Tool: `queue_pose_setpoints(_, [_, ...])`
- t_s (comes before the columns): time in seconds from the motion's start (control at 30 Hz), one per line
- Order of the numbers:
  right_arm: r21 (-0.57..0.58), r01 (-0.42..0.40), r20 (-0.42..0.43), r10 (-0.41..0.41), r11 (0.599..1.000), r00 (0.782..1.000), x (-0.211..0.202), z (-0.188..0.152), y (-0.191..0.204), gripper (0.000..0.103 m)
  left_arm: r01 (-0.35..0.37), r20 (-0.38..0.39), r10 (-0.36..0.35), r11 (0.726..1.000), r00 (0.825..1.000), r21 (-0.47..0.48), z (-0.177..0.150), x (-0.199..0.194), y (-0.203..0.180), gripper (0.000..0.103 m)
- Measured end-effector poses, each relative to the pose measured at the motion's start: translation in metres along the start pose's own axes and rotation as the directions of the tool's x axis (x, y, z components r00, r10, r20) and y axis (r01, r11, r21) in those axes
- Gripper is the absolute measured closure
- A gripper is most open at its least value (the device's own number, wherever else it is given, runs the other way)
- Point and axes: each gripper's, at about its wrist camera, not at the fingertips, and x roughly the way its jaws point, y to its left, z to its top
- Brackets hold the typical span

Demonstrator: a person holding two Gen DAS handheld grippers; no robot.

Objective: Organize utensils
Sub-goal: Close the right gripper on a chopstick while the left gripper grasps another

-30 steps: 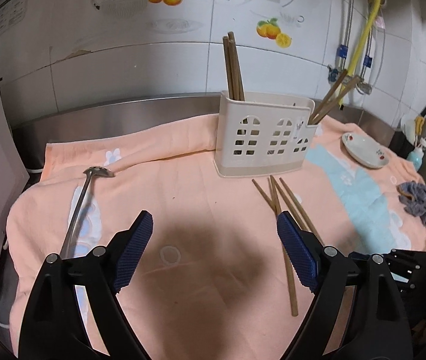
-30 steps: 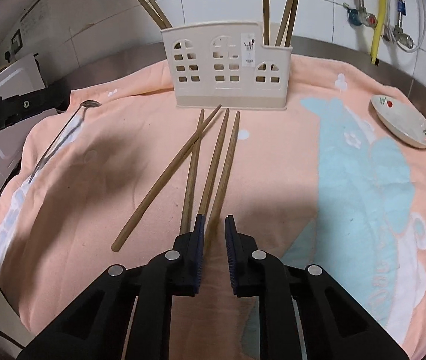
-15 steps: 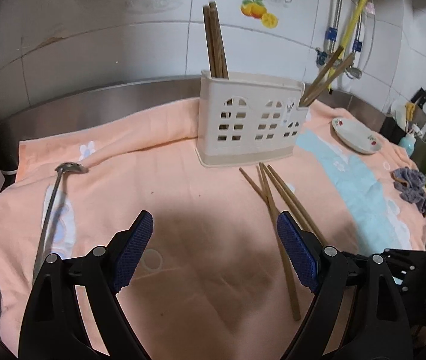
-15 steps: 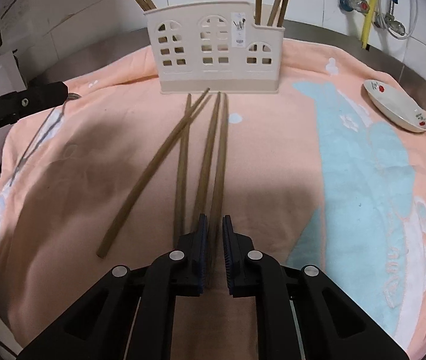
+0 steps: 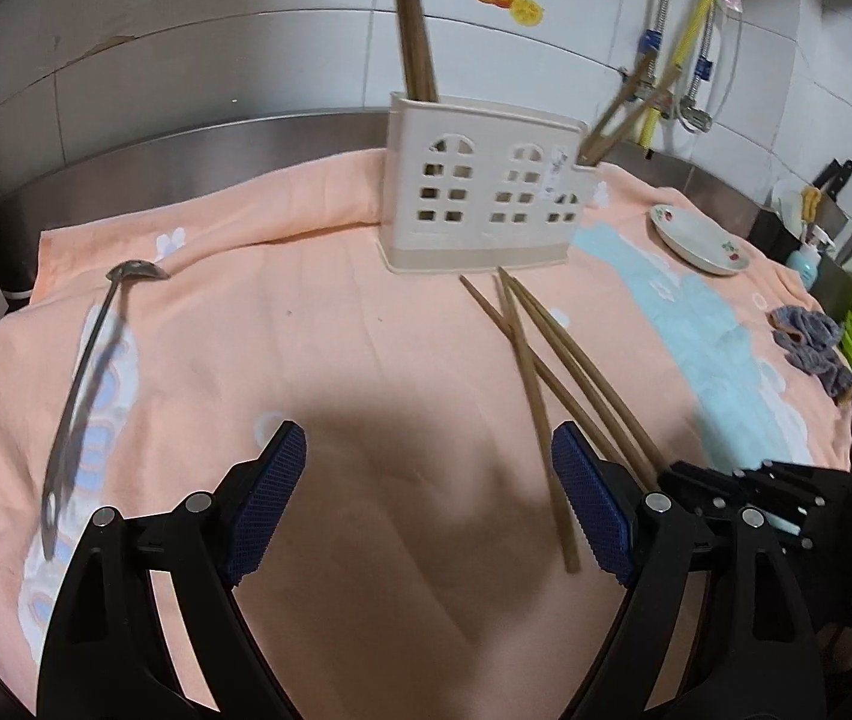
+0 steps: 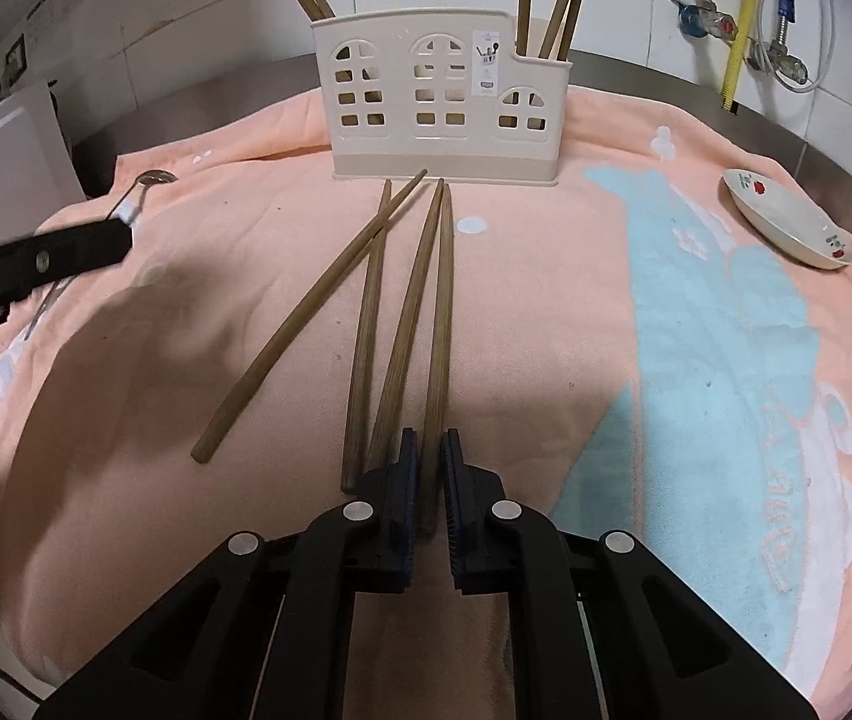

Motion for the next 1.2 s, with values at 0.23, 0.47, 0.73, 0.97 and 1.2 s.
queue_pose_setpoints(0.23, [-0.026,-0.009,0.041,0.010,1.000,0.999,-0.018,-0.004,-0.013,0.096,0.056,-0.044,-0.055,0.998,0.998,0.024,-0.015,0.011,-0.030,0.033])
queue_pose_setpoints(0.47, [-0.071,-0.040,0.120,0.048,0.997,0.992,-0.046,0.003,-0.030,0.097,0.087,-0.098,-0.085,0.996,0.992,0.020,-0.023,0.032,-0.053,0.060])
queue_pose_setpoints(0.73, [-0.115,-0.082,0.170,0.101,0.990,0.980,-0.058,0.009,-0.048,0.096,0.045,-0.136,-0.045,0.999,0.990,-0.003,-0.029,0.050,-0.060,0.076])
queue_pose_setpoints(0.97, [-0.163,-0.110,0.194,0.141,0.981,0.971,-0.062,0.018,-0.053,0.096,0.009,-0.151,-0.013,1.000,0.988,-0.028,-0.028,0.058,-0.060,0.080])
queue_pose_setpoints(1.2, [-0.181,-0.142,0.204,0.179,0.973,0.963,-0.062,0.026,-0.063,0.096,-0.031,-0.148,0.028,0.999,0.989,-0.018,-0.028,0.060,-0.066,0.080])
